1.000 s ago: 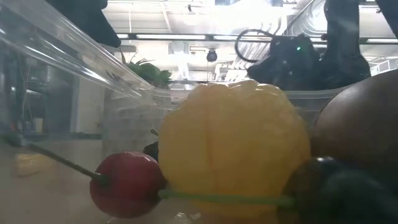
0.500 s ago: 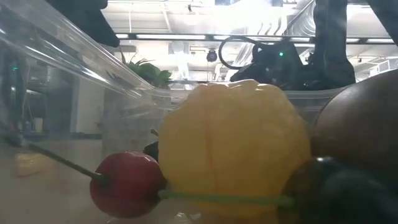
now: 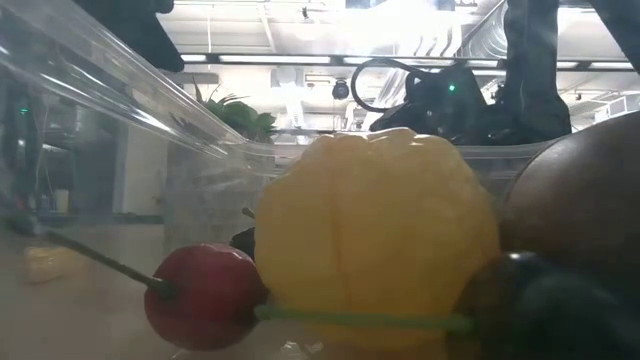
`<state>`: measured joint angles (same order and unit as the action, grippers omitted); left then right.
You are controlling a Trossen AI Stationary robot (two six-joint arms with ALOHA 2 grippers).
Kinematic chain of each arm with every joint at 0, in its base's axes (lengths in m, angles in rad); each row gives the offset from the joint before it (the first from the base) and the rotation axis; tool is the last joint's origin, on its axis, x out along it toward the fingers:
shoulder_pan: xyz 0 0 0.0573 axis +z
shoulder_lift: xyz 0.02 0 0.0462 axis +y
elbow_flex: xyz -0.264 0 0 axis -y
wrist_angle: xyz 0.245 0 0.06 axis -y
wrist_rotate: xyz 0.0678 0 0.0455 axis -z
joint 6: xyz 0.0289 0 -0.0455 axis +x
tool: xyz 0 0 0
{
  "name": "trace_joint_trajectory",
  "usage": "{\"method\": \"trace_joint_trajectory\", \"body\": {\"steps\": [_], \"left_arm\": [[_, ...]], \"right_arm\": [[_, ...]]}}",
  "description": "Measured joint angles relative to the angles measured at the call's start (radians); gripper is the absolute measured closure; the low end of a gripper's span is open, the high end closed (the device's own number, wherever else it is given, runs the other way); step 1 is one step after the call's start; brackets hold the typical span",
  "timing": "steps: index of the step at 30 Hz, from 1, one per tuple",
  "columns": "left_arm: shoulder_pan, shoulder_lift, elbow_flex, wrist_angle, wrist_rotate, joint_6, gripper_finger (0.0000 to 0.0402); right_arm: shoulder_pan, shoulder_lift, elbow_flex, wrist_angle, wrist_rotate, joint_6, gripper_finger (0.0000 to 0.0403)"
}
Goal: Pick and placing Produce into tupperware
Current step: Put the dark purple blueberry into the transparent bin
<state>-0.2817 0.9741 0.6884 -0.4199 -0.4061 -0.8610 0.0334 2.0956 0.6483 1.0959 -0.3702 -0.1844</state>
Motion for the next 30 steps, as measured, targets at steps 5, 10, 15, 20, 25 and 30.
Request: {"method": "trace_joint_trajectory", "body": {"steps": [5,10,15,20,25,30], "left_arm": [[0.0,0.0,0.0,0.022,0.117,0.019,0.0396],[0.0,0.0,0.0,0.026,0.163,0.021,0.0396],[0.0,0.0,0.0,0.025,0.172,0.054,0.0396],[0.0,0.0,0.0,0.023,0.175,0.069,0.0396],[0.0,0.0,0.0,0.019,0.174,0.07,0.0396],[0.0,0.0,0.0,0.015,0.174,0.071,0.0396]], "right_arm": [[0.0,0.0,0.0,0.0,0.0,-0.008,0.0238],[0.0,0.0,0.0,-0.006,0.0,-0.008,0.0238],[-0.001,0.0,0.021,-0.055,0.0,-0.014,0.0238],[-0.003,0.0,0.047,-0.099,0.0,-0.04,0.0238],[-0.007,0.0,0.052,-0.098,0.0,-0.025,0.0238],[-0.007,0.0,0.052,-0.102,0.0,-0.026,0.0238]]}}
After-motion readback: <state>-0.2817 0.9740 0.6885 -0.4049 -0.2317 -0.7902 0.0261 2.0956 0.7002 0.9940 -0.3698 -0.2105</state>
